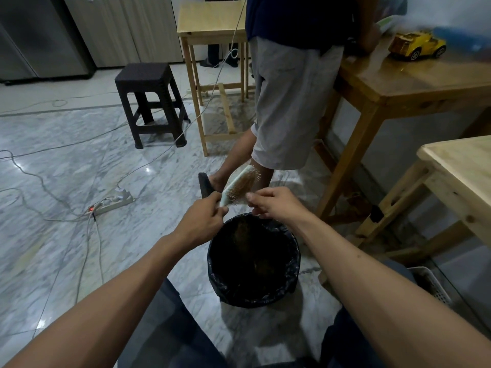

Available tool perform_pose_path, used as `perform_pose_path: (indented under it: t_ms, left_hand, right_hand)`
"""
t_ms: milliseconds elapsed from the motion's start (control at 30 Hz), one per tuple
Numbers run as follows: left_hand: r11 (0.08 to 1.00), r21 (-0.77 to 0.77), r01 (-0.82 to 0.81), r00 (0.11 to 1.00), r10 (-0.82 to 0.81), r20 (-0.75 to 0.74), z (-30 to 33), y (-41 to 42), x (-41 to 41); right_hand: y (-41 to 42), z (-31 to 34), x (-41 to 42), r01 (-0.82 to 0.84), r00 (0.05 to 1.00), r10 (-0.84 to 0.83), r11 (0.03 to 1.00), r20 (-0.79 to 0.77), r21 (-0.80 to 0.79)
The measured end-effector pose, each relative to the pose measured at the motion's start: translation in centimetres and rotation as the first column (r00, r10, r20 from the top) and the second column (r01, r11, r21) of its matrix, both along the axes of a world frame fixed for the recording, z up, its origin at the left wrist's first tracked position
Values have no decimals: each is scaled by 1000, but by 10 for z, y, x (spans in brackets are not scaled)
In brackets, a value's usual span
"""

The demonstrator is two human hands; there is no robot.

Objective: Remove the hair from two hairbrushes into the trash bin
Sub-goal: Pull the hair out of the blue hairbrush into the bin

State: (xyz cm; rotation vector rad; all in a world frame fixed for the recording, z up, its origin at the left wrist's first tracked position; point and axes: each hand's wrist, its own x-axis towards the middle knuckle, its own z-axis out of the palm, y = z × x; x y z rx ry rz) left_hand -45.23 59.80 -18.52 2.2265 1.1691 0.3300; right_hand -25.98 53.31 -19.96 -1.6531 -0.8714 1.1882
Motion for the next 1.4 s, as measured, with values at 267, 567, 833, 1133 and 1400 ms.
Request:
perform_pose_path:
  t_ms: [267,567,833,1133,1400]
  left_hand:
    - [960,-212,-183,955,225,194,5,14,-3]
    - [995,-29,-94,995,95,25,2,0,6]
    - [996,-16,-85,996,85,23,3,-3,16]
    - [989,-68,-131,991,131,-9,0,-8,21]
    - [999,-8,-48,995,47,-86,15,-17,19]
  right_hand:
    - [-12,-16,14,33,969,3,989,247,-143]
    - [-3,2,24,-41,999,43,989,9,-141]
    - [0,-5,17,-13,995,12,1000,98,12]
    - [-25,-12,25,-70,973,95,990,211,-123]
    - [-14,14,36,-155,983,174,961,63,-227]
